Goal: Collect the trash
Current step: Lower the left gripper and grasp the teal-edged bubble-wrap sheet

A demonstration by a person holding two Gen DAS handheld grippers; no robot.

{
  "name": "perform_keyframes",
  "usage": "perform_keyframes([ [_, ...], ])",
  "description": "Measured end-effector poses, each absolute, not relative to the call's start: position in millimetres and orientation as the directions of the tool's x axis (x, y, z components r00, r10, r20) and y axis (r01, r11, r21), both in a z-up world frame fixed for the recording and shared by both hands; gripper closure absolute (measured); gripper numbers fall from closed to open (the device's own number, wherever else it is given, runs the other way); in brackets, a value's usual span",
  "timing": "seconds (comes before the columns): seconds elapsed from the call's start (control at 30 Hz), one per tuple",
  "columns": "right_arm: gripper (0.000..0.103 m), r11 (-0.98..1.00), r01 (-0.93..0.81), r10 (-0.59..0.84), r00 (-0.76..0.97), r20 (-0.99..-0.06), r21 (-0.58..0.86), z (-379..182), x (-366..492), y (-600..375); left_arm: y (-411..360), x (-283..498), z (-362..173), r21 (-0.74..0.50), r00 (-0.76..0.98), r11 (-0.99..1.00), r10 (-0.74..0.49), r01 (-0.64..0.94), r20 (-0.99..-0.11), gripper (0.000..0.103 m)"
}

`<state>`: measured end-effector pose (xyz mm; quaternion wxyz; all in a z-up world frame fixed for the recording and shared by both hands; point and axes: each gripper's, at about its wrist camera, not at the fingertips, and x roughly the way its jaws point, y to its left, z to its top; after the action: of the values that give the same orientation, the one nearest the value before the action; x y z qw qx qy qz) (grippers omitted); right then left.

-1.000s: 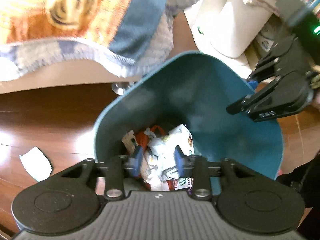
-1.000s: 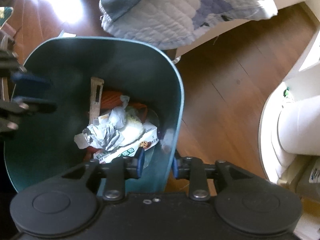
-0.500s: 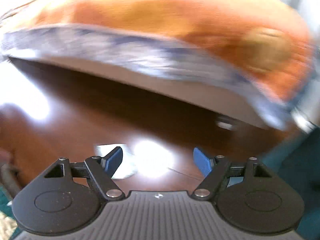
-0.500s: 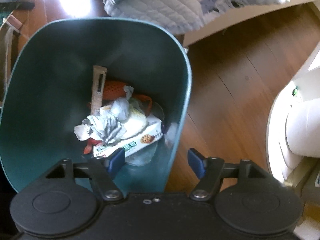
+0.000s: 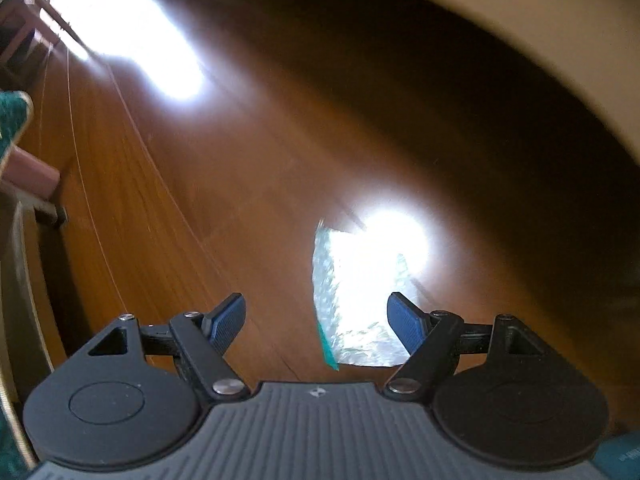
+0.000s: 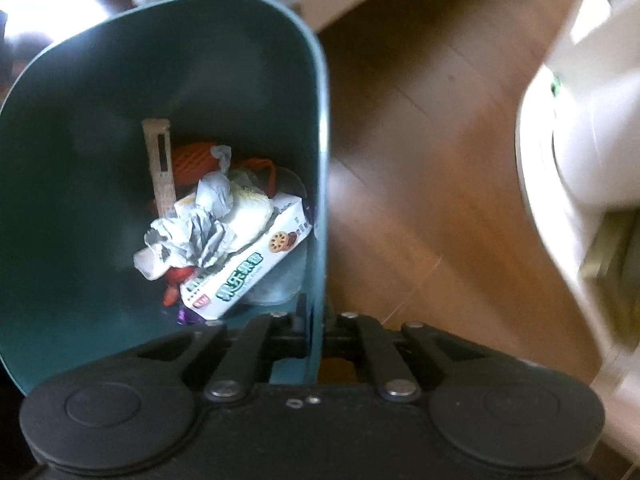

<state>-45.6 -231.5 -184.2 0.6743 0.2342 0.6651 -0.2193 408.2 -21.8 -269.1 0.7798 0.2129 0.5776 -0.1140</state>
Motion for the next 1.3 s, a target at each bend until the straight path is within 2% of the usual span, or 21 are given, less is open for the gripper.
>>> perform_keyframes([
  [0.23, 0.099, 0.643, 0.762, 0.073, 0.041, -0.997, 0.078, -187, -49, -222, -12, 417, -315, 0.221, 0.274, 0.874, 0.106, 0.433, -0.956, 0.026],
  [0.4, 0.093, 0.619, 0.765, 0.126, 0.129, -0.984, 0.179, -183, -24, -213, -10, 430, -343, 0.176, 0.217, 0.891, 0.09, 0.418, -0.972, 0.026],
  [0.63, 0.092, 0.613, 0.759, 0.14, 0.171, -0.975, 0.221, -190, -13, -213, -6, 429, -357, 0.099, 0.177, 0.912, 0.03, 0.398, -0.984, 0.028],
  [0.7, 0.092, 0.619, 0.754, 0.133, 0.174, -0.976, 0.219, -193, -16, -216, -7, 426, -357, 0.087, 0.176, 0.911, 0.016, 0.403, -0.984, 0.056],
  [0.8, 0.092, 0.624, 0.75, 0.131, 0.175, -0.976, 0.218, -195, -23, -223, -8, 426, -358, 0.074, 0.171, 0.916, 0.006, 0.394, -0.985, 0.071],
  [0.83, 0.092, 0.626, 0.75, 0.128, 0.175, -0.976, 0.217, -196, -22, -217, -8, 425, -357, 0.08, 0.176, 0.918, 0.011, 0.388, -0.984, 0.073],
  [0.87, 0.092, 0.623, 0.752, 0.126, 0.175, -0.976, 0.215, -193, -24, -215, -7, 425, -356, 0.083, 0.178, 0.922, 0.016, 0.378, -0.984, 0.079],
  [0.9, 0.093, 0.622, 0.754, 0.119, 0.176, -0.977, 0.212, -193, -26, -216, -7, 425, -355, 0.081, 0.178, 0.925, 0.015, 0.372, -0.984, 0.091],
  [1.07, 0.094, 0.609, 0.77, 0.068, 0.186, -0.98, 0.189, -178, -29, -207, -8, 417, -349, 0.127, 0.221, 0.921, 0.045, 0.368, -0.974, 0.098],
  [1.3, 0.094, 0.583, 0.789, 0.061, 0.196, -0.979, 0.194, -172, -36, -210, -23, 400, -313, 0.183, 0.3, 0.901, 0.062, 0.393, -0.952, 0.1],
])
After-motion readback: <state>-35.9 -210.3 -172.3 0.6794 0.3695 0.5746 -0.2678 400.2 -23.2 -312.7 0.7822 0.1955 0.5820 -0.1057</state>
